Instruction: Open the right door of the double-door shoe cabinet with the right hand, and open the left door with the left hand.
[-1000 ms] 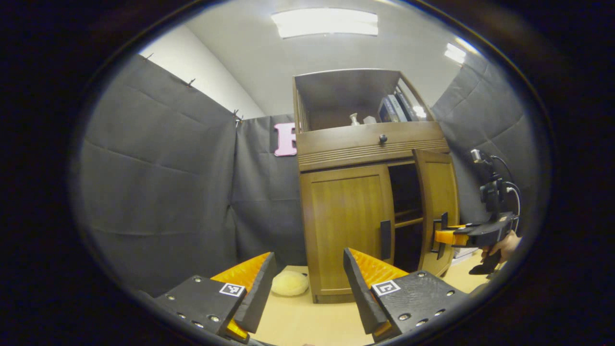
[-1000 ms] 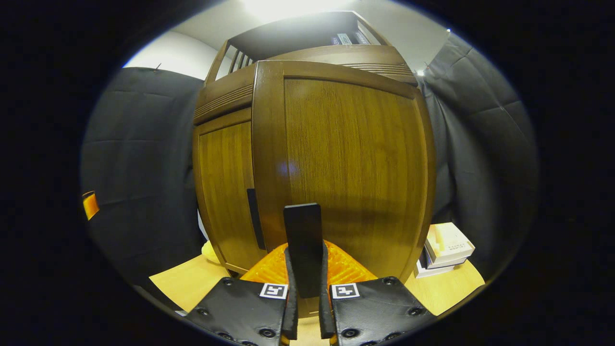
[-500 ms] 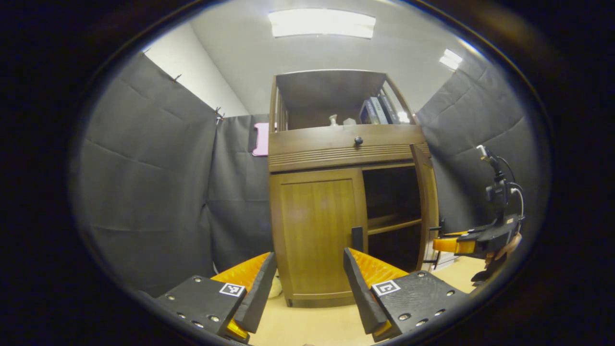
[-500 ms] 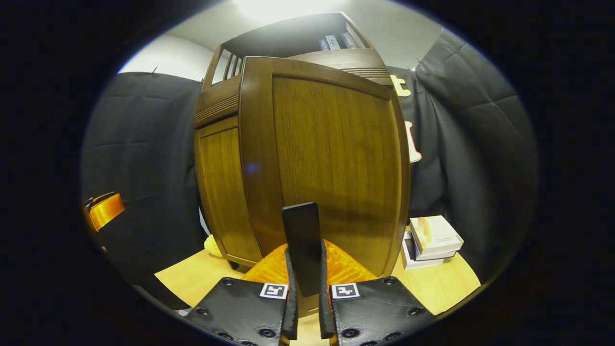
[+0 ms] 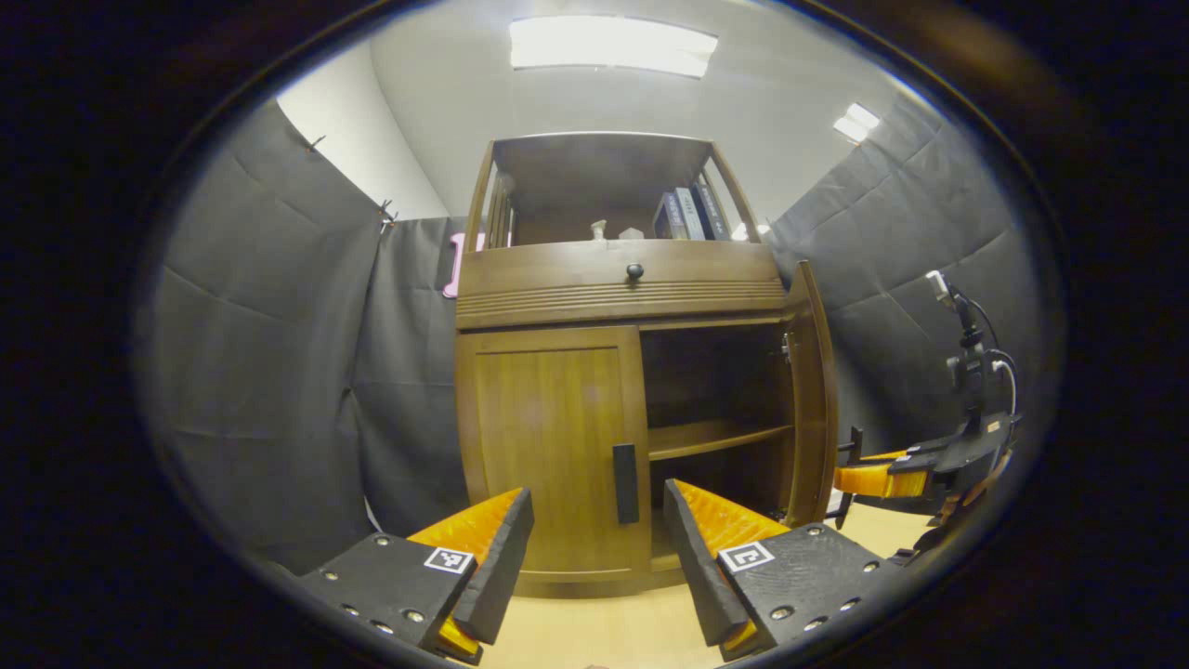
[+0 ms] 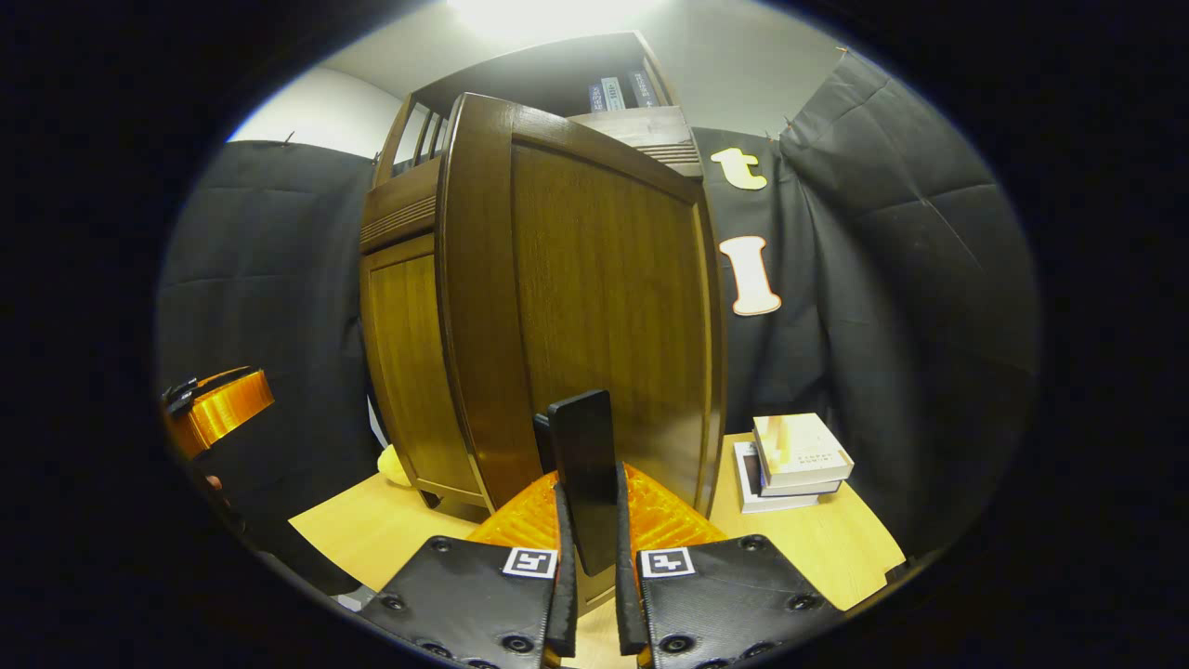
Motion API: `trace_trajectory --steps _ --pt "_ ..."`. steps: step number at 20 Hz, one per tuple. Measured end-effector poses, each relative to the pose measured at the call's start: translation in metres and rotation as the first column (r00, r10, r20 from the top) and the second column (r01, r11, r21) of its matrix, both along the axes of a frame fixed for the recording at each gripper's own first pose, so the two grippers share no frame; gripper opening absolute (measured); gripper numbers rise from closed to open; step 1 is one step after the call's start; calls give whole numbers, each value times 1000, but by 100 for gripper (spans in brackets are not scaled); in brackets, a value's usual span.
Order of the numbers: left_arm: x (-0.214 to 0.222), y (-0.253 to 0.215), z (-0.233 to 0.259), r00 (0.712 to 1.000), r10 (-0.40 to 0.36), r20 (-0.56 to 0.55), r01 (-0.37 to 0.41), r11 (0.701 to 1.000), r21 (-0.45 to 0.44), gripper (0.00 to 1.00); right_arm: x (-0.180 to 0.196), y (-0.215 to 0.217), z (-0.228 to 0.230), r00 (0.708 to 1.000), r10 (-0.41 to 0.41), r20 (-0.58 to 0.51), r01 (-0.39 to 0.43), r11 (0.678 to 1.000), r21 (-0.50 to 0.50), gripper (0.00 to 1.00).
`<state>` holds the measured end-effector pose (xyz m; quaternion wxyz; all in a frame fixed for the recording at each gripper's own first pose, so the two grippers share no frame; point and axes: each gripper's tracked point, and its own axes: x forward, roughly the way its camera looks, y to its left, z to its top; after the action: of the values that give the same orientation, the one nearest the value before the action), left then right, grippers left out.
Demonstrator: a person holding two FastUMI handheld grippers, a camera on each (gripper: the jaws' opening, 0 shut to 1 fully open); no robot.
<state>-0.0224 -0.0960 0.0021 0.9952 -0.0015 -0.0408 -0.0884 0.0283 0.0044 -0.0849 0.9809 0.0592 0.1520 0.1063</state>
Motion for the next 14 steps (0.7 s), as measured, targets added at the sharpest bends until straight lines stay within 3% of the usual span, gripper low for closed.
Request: trace_trajectory --steps 2,6,7,14 --pt "2 -9 -1 1000 -13 -1 13 1000 2 79 -4 -12 0 1000 -14 0 14 1000 -5 19" --pt "-4 -24 1 1000 -29 3 29 1000 8 80 -10 -34 0 999 -39 1 39 999 -6 15" --pt "-3 -29 0 999 -34 2 34 999 9 80 -11 -39 -1 999 -44 3 44 999 -8 19" --pt "1 -55 -6 998 -58 -10 58 998 22 82 -13 -74 -2 996 -84 5 84 996 9 14"
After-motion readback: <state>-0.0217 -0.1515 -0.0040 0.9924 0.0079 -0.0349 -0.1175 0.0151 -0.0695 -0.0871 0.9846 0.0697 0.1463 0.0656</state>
